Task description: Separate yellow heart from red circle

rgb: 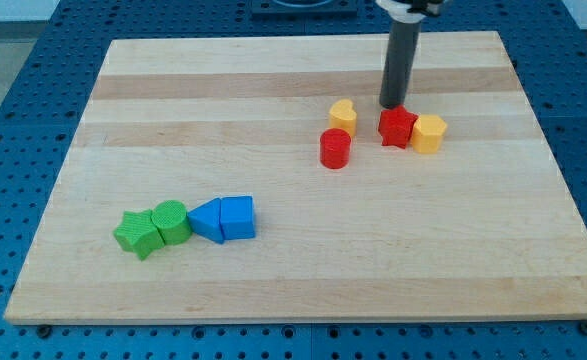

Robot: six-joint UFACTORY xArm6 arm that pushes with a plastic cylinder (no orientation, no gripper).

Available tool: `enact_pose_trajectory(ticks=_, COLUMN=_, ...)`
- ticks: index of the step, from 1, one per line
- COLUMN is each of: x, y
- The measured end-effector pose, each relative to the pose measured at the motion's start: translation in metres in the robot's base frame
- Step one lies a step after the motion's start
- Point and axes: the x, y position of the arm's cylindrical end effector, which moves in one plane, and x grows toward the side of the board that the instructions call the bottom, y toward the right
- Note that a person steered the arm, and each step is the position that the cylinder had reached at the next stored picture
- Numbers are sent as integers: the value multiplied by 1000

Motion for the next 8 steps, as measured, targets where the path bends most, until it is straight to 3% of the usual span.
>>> enact_pose_trajectory(ticks=3, x=27, y=-54)
enact_pose_trajectory(ticks=8, x=66, y=-73)
